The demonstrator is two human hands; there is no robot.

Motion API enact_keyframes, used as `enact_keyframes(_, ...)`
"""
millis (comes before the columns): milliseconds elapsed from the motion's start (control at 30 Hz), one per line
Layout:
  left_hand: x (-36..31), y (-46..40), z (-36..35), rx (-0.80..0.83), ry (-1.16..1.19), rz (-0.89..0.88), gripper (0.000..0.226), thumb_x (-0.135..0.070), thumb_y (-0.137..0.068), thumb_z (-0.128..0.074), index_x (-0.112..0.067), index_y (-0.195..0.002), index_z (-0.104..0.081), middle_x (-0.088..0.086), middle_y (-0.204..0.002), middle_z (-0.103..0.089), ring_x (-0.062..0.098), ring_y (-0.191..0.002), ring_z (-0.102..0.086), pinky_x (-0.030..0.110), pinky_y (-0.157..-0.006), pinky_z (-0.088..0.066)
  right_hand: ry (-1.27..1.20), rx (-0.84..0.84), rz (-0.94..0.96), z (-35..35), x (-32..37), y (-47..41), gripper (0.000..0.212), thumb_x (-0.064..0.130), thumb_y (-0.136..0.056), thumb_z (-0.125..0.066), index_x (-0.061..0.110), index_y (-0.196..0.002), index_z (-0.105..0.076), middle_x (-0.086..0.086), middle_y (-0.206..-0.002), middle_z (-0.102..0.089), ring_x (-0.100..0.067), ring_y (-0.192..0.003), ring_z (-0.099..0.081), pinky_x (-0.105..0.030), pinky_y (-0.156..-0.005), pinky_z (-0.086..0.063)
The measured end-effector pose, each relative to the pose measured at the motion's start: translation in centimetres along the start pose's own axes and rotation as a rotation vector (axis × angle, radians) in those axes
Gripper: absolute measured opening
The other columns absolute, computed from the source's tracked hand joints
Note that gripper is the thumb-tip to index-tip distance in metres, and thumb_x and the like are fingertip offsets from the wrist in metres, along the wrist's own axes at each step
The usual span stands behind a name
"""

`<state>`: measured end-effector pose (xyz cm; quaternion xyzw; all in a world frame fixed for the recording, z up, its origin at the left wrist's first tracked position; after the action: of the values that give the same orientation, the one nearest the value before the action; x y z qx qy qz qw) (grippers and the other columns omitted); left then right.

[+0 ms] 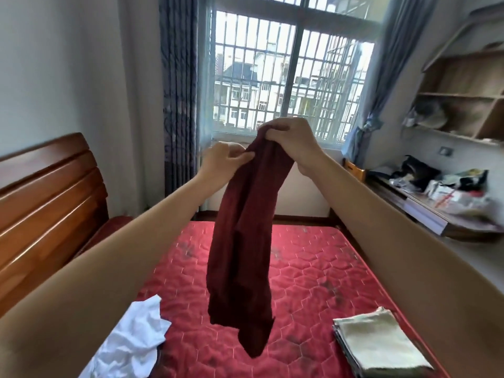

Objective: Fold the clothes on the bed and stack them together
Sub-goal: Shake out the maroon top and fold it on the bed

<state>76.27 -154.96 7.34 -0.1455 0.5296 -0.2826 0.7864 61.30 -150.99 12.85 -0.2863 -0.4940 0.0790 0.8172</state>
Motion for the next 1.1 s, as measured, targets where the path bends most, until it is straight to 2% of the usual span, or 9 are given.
enact_keyframes(233, -2.4, -2.5, -0.6, -0.072, -0.140, -0.031, 0.021, -0.025, -0.089, -0.063, -0.008, -0.092, -0.075, 0.009, -0.086, -0.074, 0.020, -0.081, -0.066, 0.034, -0.078, -0.052, -0.066, -0.006, -0.124, 0.8, -6.8, 5.7, 0.022, 0.014, -0.075, -0.081, 0.021, -0.091, -0.068, 0.009, -0.082, -0.070, 0.007, -0.067, -0.062, -0.011, -0.063, -0.049)
enact_keyframes(400, -3.4, -3.6, -0.6, -0.069, -0.091, -0.024, 0.021, -0.023, -0.089, -0.063, -0.006, -0.083, -0.075, 0.012, -0.081, -0.073, 0.025, -0.078, -0.068, 0.043, -0.077, -0.057, -0.277, 0.054, -0.310, -0.9, -14.0, 12.0, 0.030, 0.009, -0.077, -0.079, 0.012, -0.105, -0.070, -0.005, -0.101, -0.074, -0.019, -0.096, -0.070, -0.024, -0.081, -0.054)
enact_keyframes(567, -3.3, -4.4, 1.2, -0.136, 0.002, 0.039, 0.020, -0.024, -0.087, -0.067, -0.005, -0.086, -0.073, 0.015, -0.085, -0.073, 0.029, -0.085, -0.069, 0.048, -0.080, -0.057, -0.245, 0.274, -0.430, -3.6, -17.1, 16.1, 0.055, 0.012, -0.071, -0.084, 0.020, -0.121, -0.062, 0.005, -0.110, -0.071, -0.009, -0.102, -0.067, -0.020, -0.082, -0.054)
enact_keyframes(667, -3.0, -4.5, 2.6, -0.156, -0.020, 0.045, 0.024, -0.026, -0.087, -0.066, -0.003, -0.084, -0.073, 0.016, -0.084, -0.072, 0.028, -0.083, -0.070, 0.046, -0.076, -0.058, -0.202, 0.210, -0.459, -5.5, -18.6, 17.9, 0.030, 0.008, -0.081, -0.075, 0.008, -0.111, -0.070, -0.007, -0.100, -0.073, -0.023, -0.095, -0.070, -0.032, -0.083, -0.057)
enact_keyframes(767, -2.1, -4.3, 4.8, -0.209, -0.122, 0.023, 0.024, -0.030, -0.086, -0.066, -0.008, -0.086, -0.075, 0.010, -0.079, -0.072, 0.017, -0.067, -0.065, 0.030, -0.063, -0.054, -0.183, 0.119, -0.454, -5.5, -18.7, 17.6, 0.017, 0.010, -0.087, -0.069, 0.003, -0.101, -0.073, -0.010, -0.090, -0.074, -0.028, -0.084, -0.071, -0.039, -0.079, -0.058)
enact_keyframes(867, 1.0, -4.2, 8.1, -0.224, -0.213, 0.091, 0.024, -0.030, -0.089, -0.065, -0.007, -0.086, -0.073, 0.006, -0.070, -0.066, 0.026, -0.074, -0.066, 0.033, -0.068, -0.053, -0.199, 0.168, -0.454, -3.9, -17.4, 15.7, 0.012, 0.011, -0.086, -0.070, 0.006, -0.096, -0.075, -0.011, -0.089, -0.075, -0.025, -0.083, -0.071, -0.033, -0.073, -0.059)
enact_keyframes(933, 3.6, -3.6, 10.2, -0.118, -0.373, 0.180, 0.013, -0.012, -0.091, -0.059, -0.007, -0.091, -0.071, 0.013, -0.086, -0.070, 0.034, -0.088, -0.067, 0.042, -0.081, -0.055, -0.204, 0.185, -0.436, -2.8, -15.5, 13.7, 0.005, 0.009, -0.085, -0.070, 0.008, -0.084, -0.075, -0.003, -0.076, -0.072, -0.014, -0.069, -0.067, -0.021, -0.060, -0.052)
enact_keyframes(1000, 5.1, -2.5, 11.2, -0.004, -0.569, 0.273, 0.035, 0.006, -0.085, -0.047, -0.012, -0.106, -0.068, 0.015, -0.114, -0.067, 0.033, -0.107, -0.061, 0.042, -0.095, -0.050, -0.176, 0.182, -0.391, -2.2, -13.3, 11.2, 0.009, 0.007, -0.084, -0.070, 0.003, -0.076, -0.072, 0.000, -0.068, -0.065, -0.008, -0.062, -0.057, -0.018, -0.054, -0.045)
enact_keyframes(1100, 3.7, -1.0, 9.7, 0.108, -0.648, 0.081, 0.055, 0.005, -0.083, -0.051, -0.015, -0.134, -0.054, 0.010, -0.136, -0.055, 0.027, -0.123, -0.052, 0.036, -0.105, -0.042, -0.074, 0.254, -0.296, -2.5, -9.6, 7.7, 0.021, 0.009, -0.084, -0.070, 0.013, -0.063, -0.067, 0.004, -0.058, -0.054, -0.005, -0.052, -0.046, -0.019, -0.047, -0.035)
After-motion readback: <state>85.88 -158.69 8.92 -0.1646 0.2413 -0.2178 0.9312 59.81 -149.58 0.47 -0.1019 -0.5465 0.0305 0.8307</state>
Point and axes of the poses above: each hand's wrist, its own y-axis away from the middle knuckle, its own z-axis out of the back of the hand, x = y × z, the point moved 3 cm from there along -y, towards the middle knuckle
